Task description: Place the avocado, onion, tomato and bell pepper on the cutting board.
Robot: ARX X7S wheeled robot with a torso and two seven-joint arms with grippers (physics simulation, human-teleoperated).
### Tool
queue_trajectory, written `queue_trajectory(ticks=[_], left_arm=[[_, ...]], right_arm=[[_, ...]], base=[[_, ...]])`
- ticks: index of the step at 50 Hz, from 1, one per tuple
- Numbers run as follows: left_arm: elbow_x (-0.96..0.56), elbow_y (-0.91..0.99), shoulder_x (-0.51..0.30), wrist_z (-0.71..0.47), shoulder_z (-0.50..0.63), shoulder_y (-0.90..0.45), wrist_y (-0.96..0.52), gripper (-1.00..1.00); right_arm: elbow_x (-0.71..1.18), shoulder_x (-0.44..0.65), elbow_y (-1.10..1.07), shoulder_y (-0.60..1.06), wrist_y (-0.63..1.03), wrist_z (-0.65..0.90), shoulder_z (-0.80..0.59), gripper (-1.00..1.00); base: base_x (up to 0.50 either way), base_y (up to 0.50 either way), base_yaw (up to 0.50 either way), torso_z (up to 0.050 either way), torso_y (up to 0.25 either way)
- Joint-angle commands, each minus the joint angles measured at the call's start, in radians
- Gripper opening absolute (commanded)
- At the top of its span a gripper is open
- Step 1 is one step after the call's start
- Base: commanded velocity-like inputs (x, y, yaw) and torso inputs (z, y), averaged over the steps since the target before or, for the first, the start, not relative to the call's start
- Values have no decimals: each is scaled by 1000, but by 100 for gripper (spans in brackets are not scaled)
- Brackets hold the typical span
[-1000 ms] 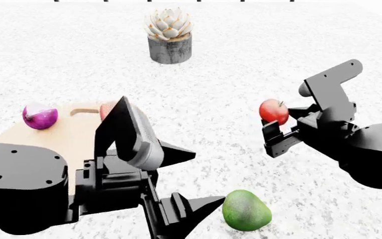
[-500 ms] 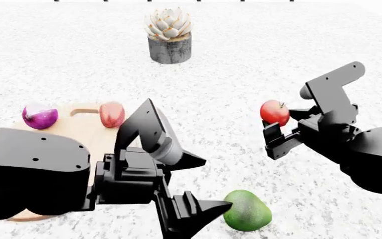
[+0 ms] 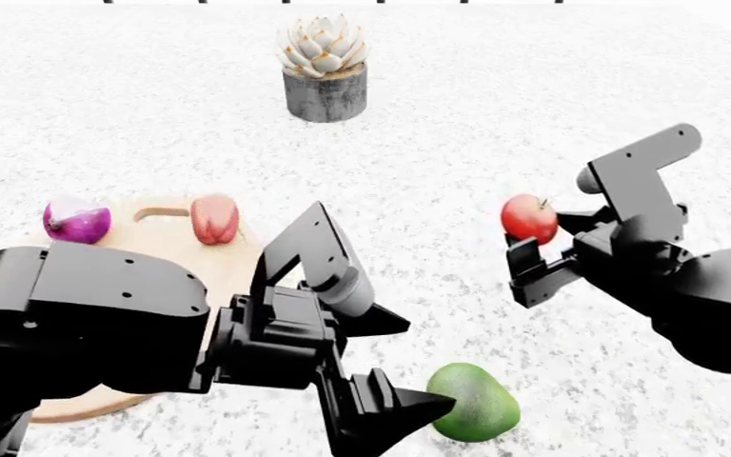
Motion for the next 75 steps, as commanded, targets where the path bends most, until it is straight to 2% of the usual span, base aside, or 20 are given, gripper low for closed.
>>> queue_trajectory(ticks=[1,46,62,69,75], left_arm=[[3,-6,17,32,27,7,-5,100],[144,-73,86,175,117,17,62,100],[195,-111,96,188,154,23,76,100],[169,-149,109,188,148,25,73,100],[203,-165,113,223,170,28,89,100]], right_arm=[[-30,8,-5,-5,-6,-15,5,-100],[-37,24,-7,-38,-30,-12,4,-100],[-35,42,-6,-52,-43,-22,10,-100],[-38,43,-4,-57,-47,-21,9,-100],[-46,34,6,-55,-49,-24,4,-100]], base=[[0,0,0,0,0],[0,0,0,0,0],[0,0,0,0,1],[0,0,0,0,0],[0,0,0,0,0]])
